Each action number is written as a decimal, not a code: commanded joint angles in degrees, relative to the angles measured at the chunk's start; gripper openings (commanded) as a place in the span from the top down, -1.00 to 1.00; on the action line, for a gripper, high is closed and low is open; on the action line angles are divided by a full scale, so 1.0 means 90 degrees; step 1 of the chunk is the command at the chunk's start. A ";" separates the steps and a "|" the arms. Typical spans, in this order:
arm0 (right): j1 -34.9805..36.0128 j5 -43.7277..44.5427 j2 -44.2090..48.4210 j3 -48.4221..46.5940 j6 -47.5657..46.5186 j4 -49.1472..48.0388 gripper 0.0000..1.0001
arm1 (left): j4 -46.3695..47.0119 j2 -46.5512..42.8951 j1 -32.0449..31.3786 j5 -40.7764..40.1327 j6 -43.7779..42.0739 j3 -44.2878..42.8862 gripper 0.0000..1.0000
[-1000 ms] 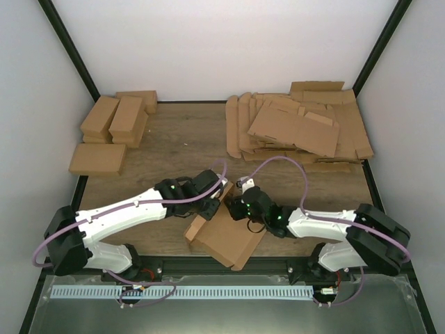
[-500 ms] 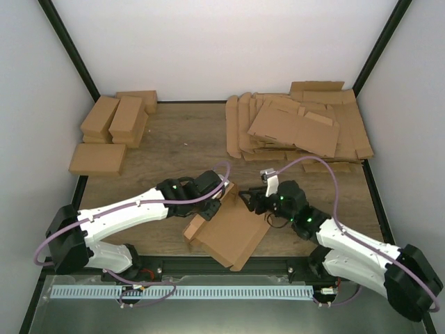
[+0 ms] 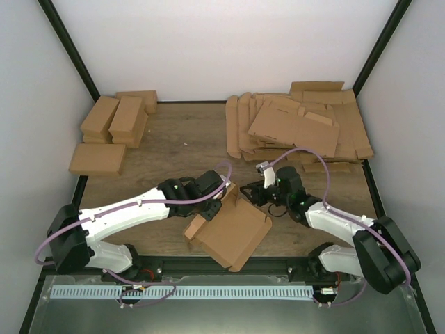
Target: Fold the paper box
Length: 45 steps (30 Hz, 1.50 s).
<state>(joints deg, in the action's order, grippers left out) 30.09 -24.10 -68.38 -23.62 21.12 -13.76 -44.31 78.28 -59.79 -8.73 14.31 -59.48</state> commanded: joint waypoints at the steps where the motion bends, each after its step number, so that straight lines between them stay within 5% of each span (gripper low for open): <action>1: 0.0037 -0.0537 -0.0267 -0.0106 -0.0912 -0.0667 0.22 | -0.0218 0.0131 -0.0049 0.0191 -0.0177 -0.0021 0.44; 17: 0.0617 -0.0117 -0.1043 0.0014 -0.1686 -0.1733 0.29 | -0.0018 0.0062 -0.0046 0.0849 -0.0337 -0.0100 0.44; 26: 0.0890 0.0363 -0.1270 0.0032 -0.1769 -0.2185 0.62 | 0.0045 0.0059 -0.0015 0.1156 -0.0180 -0.0151 0.43; 32: 0.1460 0.2308 -0.1289 0.0073 -0.1380 -0.2135 0.99 | 0.0041 0.0137 0.0006 0.1093 0.0193 -0.0326 0.44; 36: 0.1682 0.3185 -0.1179 0.0285 -0.0923 -0.2265 0.91 | 0.0070 0.0164 0.0012 0.1075 0.0284 -0.0309 0.44; 39: 0.1724 0.3026 -0.1019 0.0561 -0.0869 -0.2496 0.44 | 0.0075 0.0146 0.0012 0.1005 0.0319 -0.0217 0.43; 45: 0.1725 0.2824 -0.1046 0.0601 -0.1005 -0.2374 0.51 | 0.0062 0.0067 0.0007 0.0876 0.0340 -0.0148 0.43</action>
<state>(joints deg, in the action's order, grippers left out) 45.21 -0.73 -77.93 -17.96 11.70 -34.13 -43.51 79.22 -59.31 -2.04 16.93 -61.36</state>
